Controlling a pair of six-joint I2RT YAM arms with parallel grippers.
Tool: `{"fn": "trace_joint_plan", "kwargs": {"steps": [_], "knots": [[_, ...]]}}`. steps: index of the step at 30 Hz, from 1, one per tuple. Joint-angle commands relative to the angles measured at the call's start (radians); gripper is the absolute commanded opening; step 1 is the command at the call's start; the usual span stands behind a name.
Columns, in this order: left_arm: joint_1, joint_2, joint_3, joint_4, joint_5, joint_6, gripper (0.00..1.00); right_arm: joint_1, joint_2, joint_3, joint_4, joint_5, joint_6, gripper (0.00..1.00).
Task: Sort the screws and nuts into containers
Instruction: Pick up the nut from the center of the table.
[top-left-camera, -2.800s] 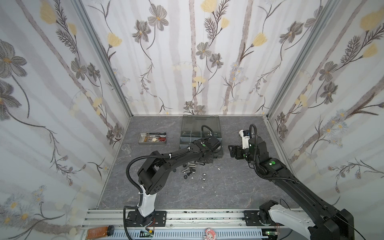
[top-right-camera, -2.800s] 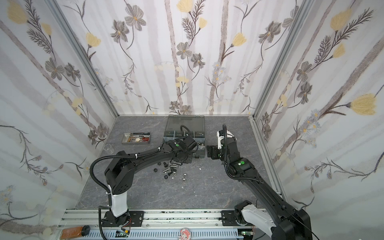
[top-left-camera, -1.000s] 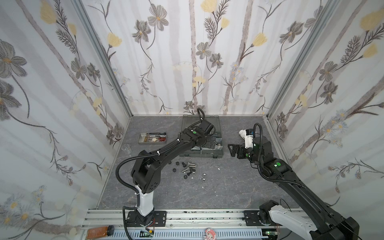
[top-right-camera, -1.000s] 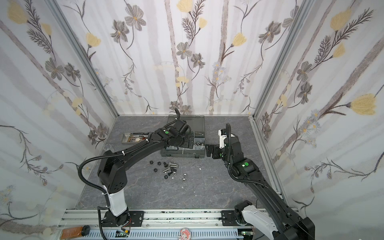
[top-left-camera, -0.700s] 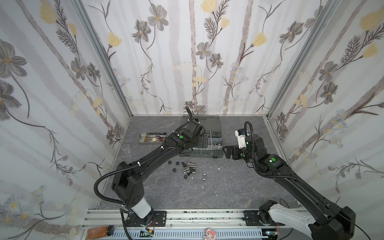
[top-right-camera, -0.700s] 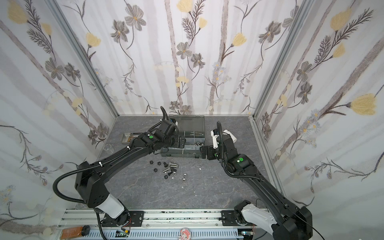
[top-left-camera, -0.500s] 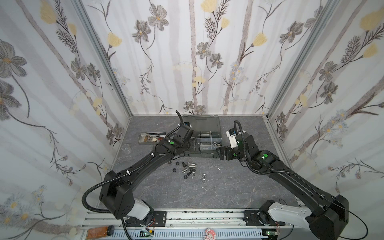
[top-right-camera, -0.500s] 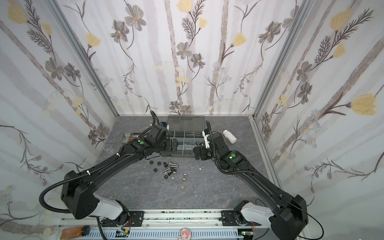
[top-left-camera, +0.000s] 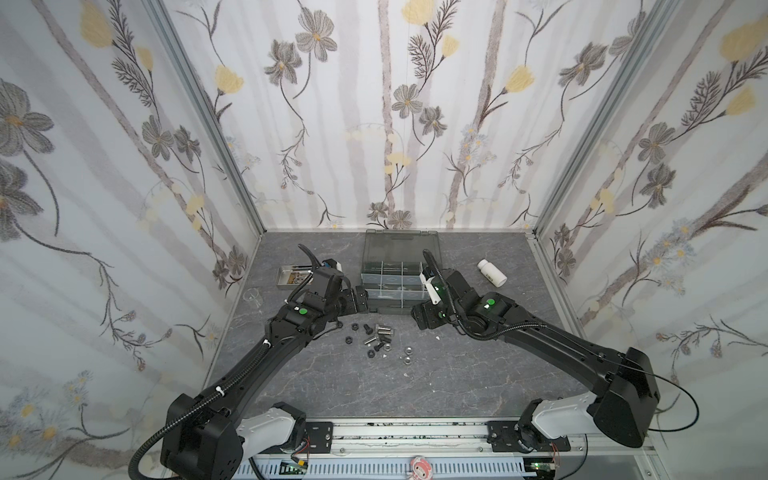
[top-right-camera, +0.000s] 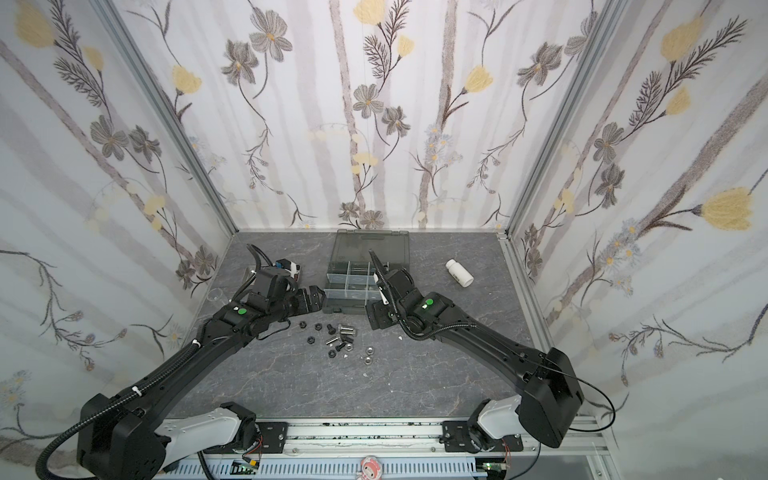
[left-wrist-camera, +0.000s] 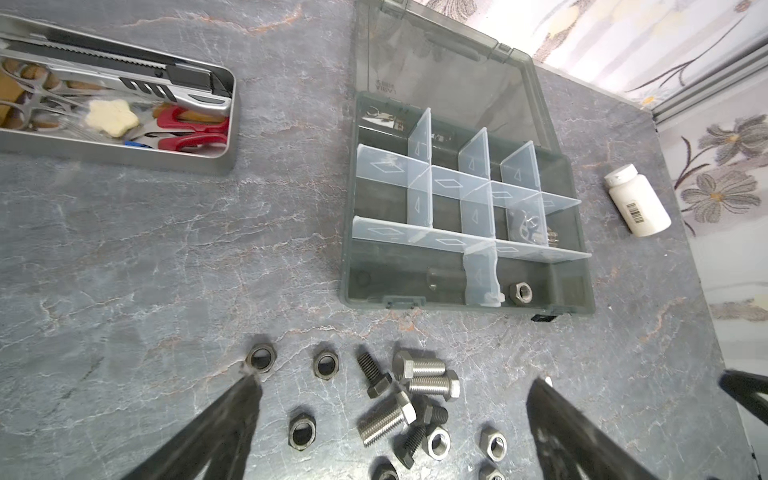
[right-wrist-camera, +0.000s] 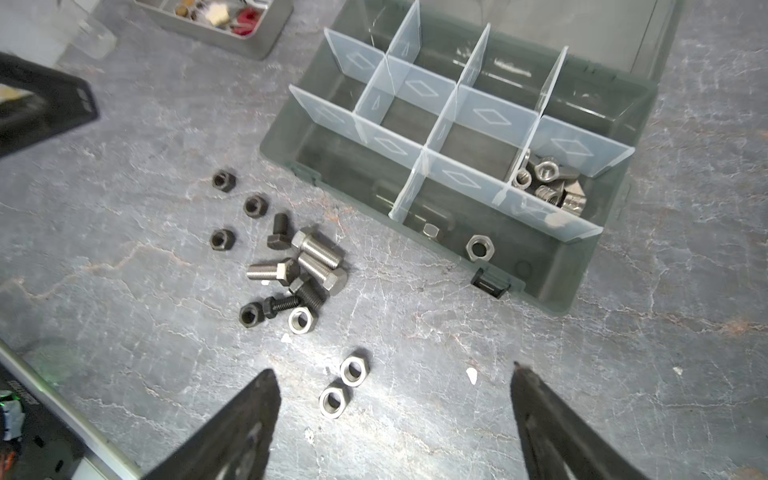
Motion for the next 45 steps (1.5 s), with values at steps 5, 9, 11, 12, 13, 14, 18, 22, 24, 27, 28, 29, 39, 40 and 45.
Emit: {"fn": "trace_joint_plan", "kwargs": {"steps": [5,9,11,12,13,14,18,22,24,27,28,29,39,40,45], "knots": [[0.013,-0.041,0.025,-0.018,-0.011,-0.012,1.0,0.066,0.087,0.027,-0.054,0.03,0.048,0.71],[0.024,-0.024,0.023,-0.036,-0.026,-0.027,1.0,0.081,0.113,0.015,-0.045,0.036,0.083,0.64],[0.025,-0.021,0.019,-0.036,-0.022,-0.033,1.0,0.093,0.12,0.006,-0.035,0.052,0.098,0.63],[0.027,-0.021,0.018,-0.039,-0.02,-0.035,1.0,0.097,0.123,0.003,-0.033,0.058,0.105,0.62],[0.027,-0.024,0.019,-0.042,-0.021,-0.035,1.0,0.102,0.129,0.0,-0.033,0.059,0.111,0.62],[0.028,-0.027,0.019,-0.046,-0.026,-0.035,1.0,0.108,0.134,0.0,-0.036,0.058,0.116,0.61],[0.036,-0.042,0.011,-0.053,-0.051,-0.043,1.0,0.133,0.159,-0.005,-0.041,0.062,0.129,0.59],[0.05,-0.049,-0.001,-0.04,-0.029,-0.055,1.0,0.147,0.202,-0.02,-0.035,0.061,0.139,0.52],[0.058,-0.049,0.002,-0.041,-0.026,-0.052,1.0,0.159,0.222,-0.02,-0.029,0.058,0.141,0.52],[0.07,-0.054,-0.003,-0.044,-0.035,-0.046,1.0,0.179,0.253,-0.02,-0.018,0.06,0.14,0.54],[0.073,-0.056,-0.004,-0.047,-0.042,-0.045,1.0,0.185,0.268,-0.02,-0.017,0.062,0.14,0.54],[0.074,-0.056,-0.004,-0.048,-0.047,-0.045,1.0,0.19,0.281,-0.02,-0.018,0.063,0.141,0.54],[0.08,-0.044,-0.004,-0.053,-0.054,-0.04,1.0,0.199,0.346,-0.011,0.011,0.052,0.125,0.56],[0.081,-0.042,-0.004,-0.053,-0.056,-0.04,1.0,0.199,0.352,-0.01,0.011,0.054,0.124,0.56],[0.079,-0.035,-0.004,-0.054,-0.054,-0.04,1.0,0.199,0.365,-0.01,0.021,0.056,0.119,0.54]]}}
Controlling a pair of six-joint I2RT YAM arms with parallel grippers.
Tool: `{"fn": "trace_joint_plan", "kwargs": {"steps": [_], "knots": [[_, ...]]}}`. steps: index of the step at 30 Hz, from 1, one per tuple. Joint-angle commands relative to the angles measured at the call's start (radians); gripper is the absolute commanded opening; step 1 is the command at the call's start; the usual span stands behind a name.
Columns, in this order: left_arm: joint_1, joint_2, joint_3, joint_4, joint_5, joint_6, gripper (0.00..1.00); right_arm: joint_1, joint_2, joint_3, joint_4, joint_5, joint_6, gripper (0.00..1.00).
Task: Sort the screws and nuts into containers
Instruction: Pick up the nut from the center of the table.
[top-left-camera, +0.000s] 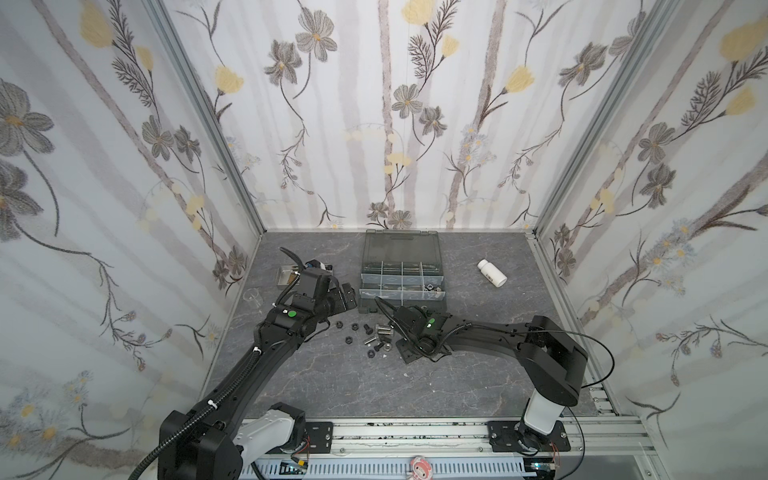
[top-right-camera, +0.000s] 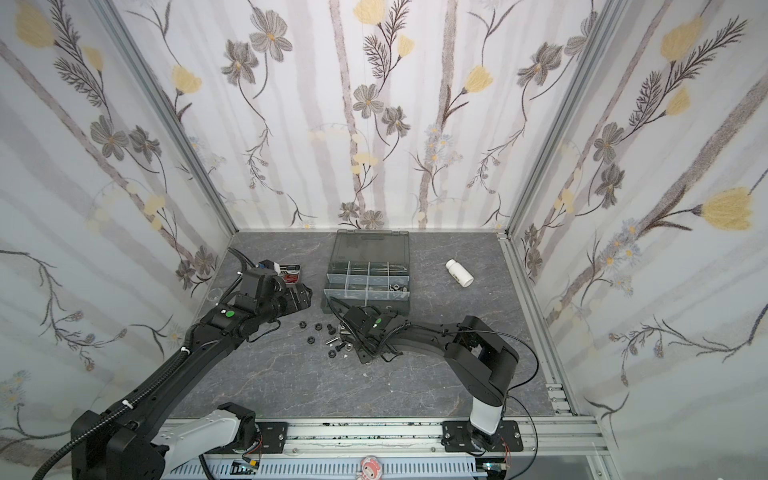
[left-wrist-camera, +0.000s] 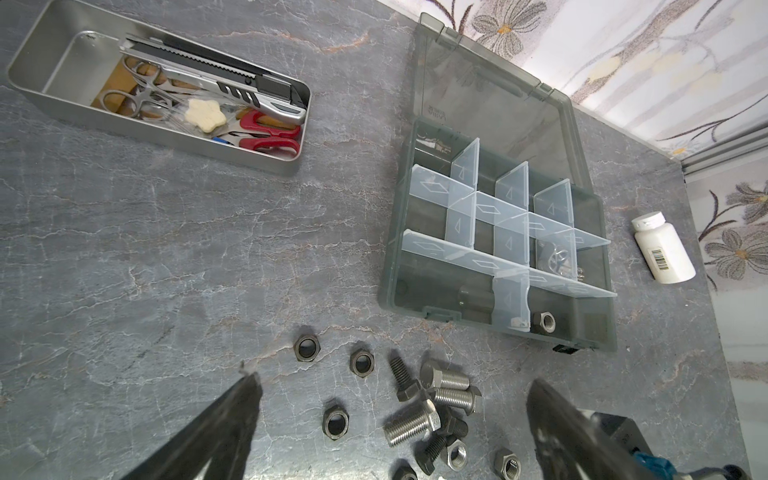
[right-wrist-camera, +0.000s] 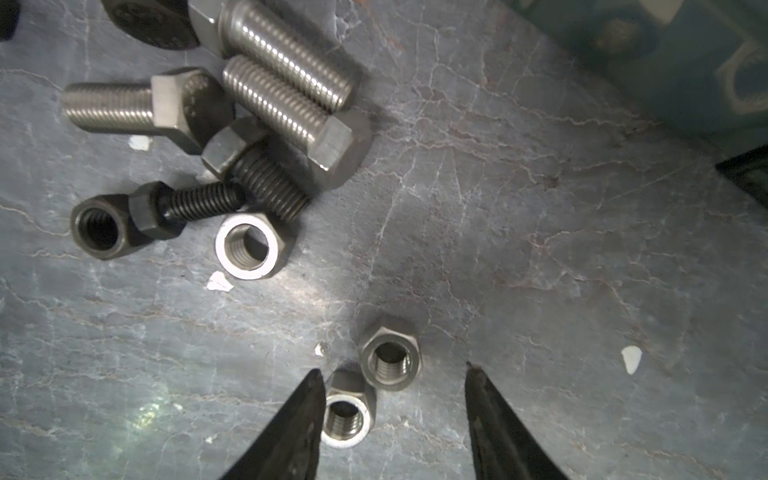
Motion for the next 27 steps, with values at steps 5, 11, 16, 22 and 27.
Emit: {"fn": "trace_joint_plan", "kwargs": {"steps": [5,11,16,22,27], "knots": [[0.002,0.006,-0.003,0.0,-0.011,-0.001,1.0,0.001,0.029,0.009,0.017,0.014,-0.008,0.49],[0.003,0.01,-0.004,0.002,-0.008,-0.003,1.0,0.001,0.042,0.013,0.016,0.03,-0.013,0.37],[0.005,0.012,-0.004,0.002,-0.006,-0.001,1.0,0.0,0.048,0.016,0.016,0.032,-0.013,0.36],[0.007,0.012,-0.004,0.004,-0.001,-0.002,1.0,0.001,0.061,0.016,0.016,0.034,-0.016,0.36],[0.007,0.013,-0.004,0.004,-0.001,-0.001,1.0,0.001,0.082,0.023,0.019,0.026,-0.018,0.36]]}}
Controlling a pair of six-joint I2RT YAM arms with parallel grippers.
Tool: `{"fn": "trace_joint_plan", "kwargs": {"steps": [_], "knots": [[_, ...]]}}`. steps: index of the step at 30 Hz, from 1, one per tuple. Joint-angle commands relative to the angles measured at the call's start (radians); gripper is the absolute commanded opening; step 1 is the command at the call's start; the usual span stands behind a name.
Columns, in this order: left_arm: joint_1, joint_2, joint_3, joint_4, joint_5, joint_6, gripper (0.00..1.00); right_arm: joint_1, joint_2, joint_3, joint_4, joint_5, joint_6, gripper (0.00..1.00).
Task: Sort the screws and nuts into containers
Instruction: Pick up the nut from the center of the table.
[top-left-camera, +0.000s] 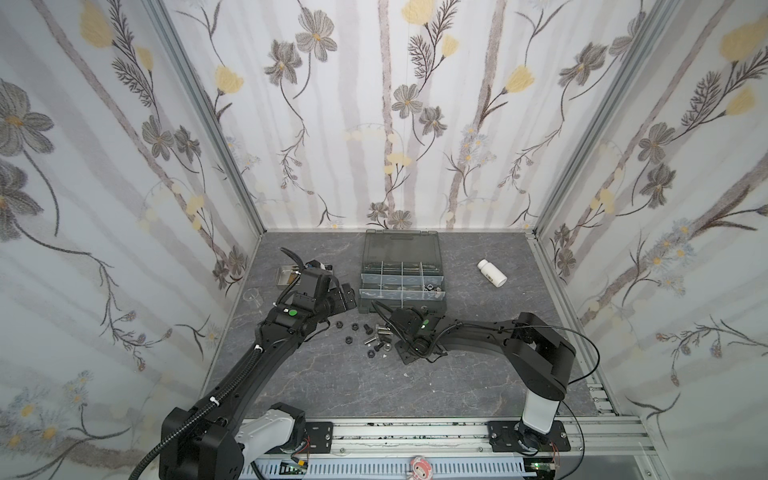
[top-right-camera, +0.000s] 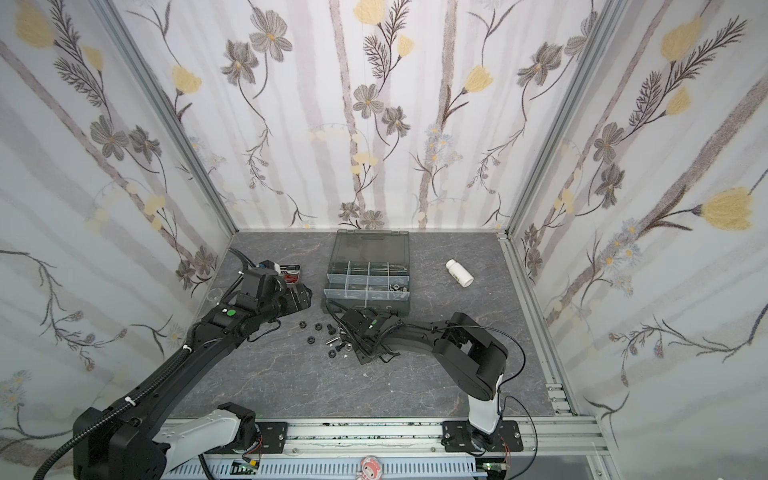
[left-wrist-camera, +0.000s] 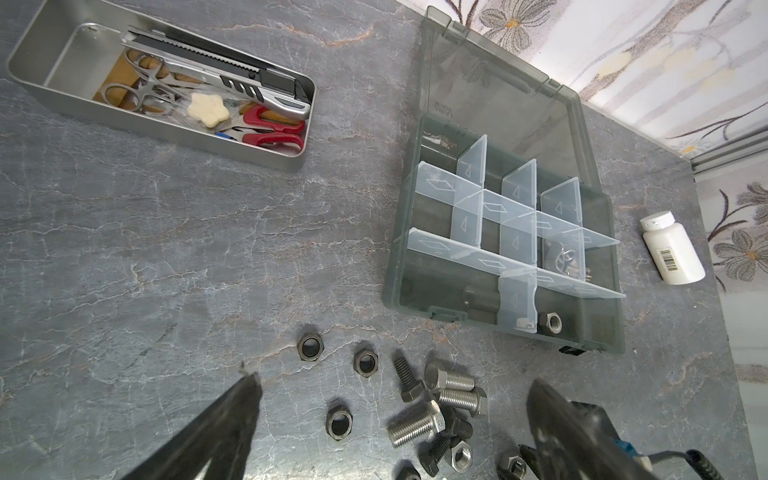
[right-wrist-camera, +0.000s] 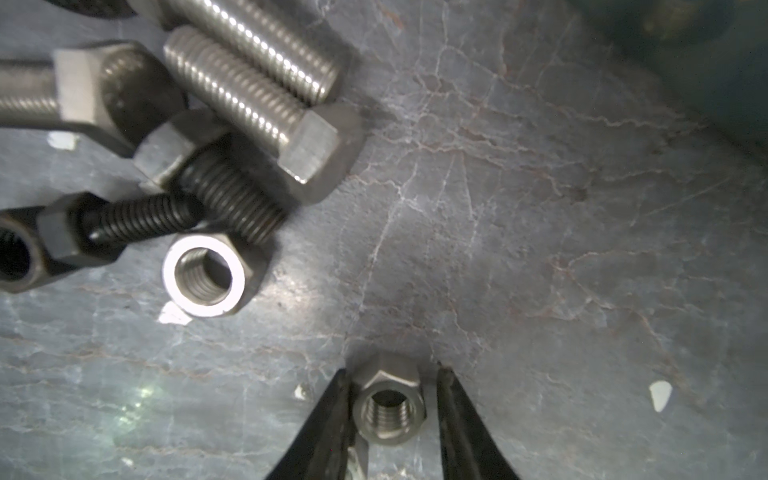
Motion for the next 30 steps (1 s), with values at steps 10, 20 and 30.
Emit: {"fn": "trace_joint_plan", "kwargs": {"steps": [10,20,30], "knots": [[0.003,0.003,-0.002,0.004,-0.006,-0.001,1.0,0.001,0.007,0.01,-0.004,0.003,-0.006,0.22],[0.003,0.004,0.007,0.004,-0.003,0.0,1.0,-0.008,-0.044,0.029,-0.025,0.021,-0.013,0.21],[0.003,-0.045,0.032,-0.029,0.049,0.09,1.0,-0.068,-0.107,0.09,-0.041,-0.003,-0.048,0.2]]}}
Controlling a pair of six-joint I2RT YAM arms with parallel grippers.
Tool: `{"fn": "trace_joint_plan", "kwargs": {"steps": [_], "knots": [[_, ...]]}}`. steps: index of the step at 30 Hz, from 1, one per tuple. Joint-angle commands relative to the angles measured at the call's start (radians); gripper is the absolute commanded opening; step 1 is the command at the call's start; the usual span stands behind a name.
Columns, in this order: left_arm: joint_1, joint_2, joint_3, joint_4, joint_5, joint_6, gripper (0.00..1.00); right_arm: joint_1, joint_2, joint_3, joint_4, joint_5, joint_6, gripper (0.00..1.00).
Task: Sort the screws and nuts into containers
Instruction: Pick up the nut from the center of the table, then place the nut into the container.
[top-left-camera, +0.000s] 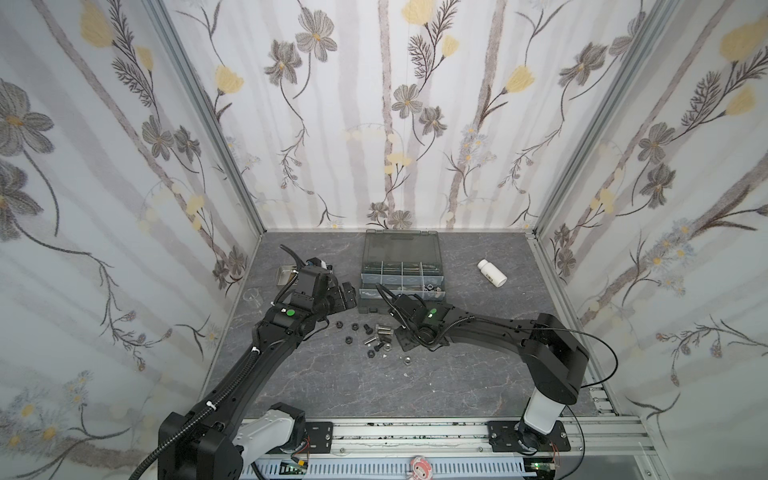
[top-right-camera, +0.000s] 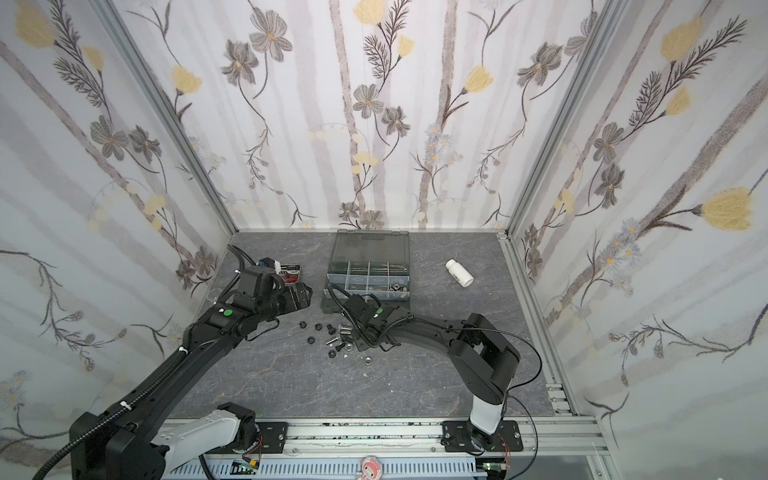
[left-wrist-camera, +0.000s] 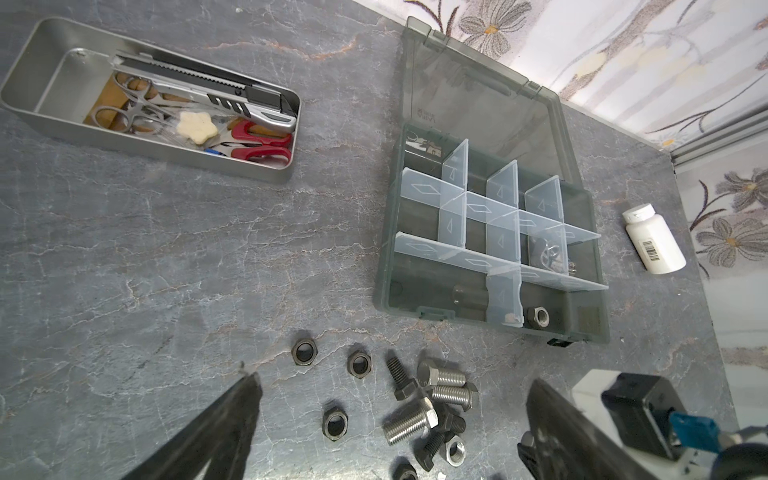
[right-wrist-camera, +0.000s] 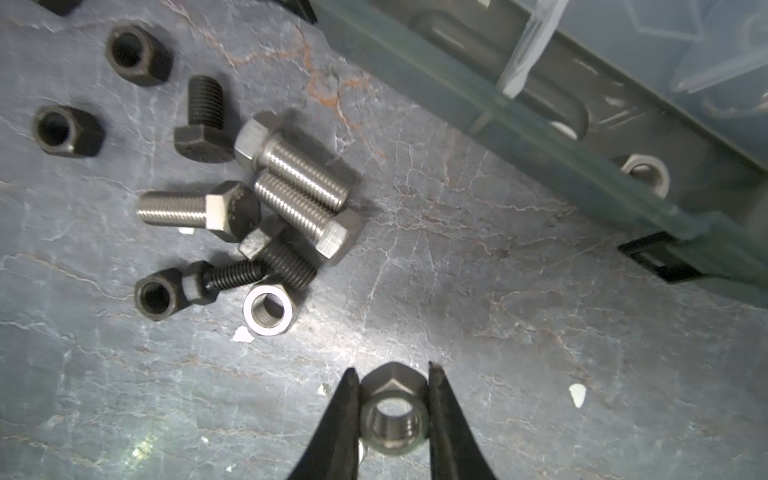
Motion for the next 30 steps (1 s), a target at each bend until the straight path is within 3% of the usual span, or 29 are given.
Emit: {"fn": "trace_joint_plan", "kwargs": {"steps": [1,16,30], "knots": [[0.001,-0.024,0.01,-0.016,0.012,0.049,1.0,-0.024,-0.027,0.027,-0.017,-0.005,-0.025,0.2],[0.001,0.018,-0.011,0.025,0.062,0.077,1.0,-0.198,-0.047,0.141,-0.042,-0.068,-0.13,0.2],[0.002,0.092,-0.032,0.081,0.07,0.077,1.0,-0.293,0.052,0.201,-0.026,-0.125,-0.194,0.19]]}}
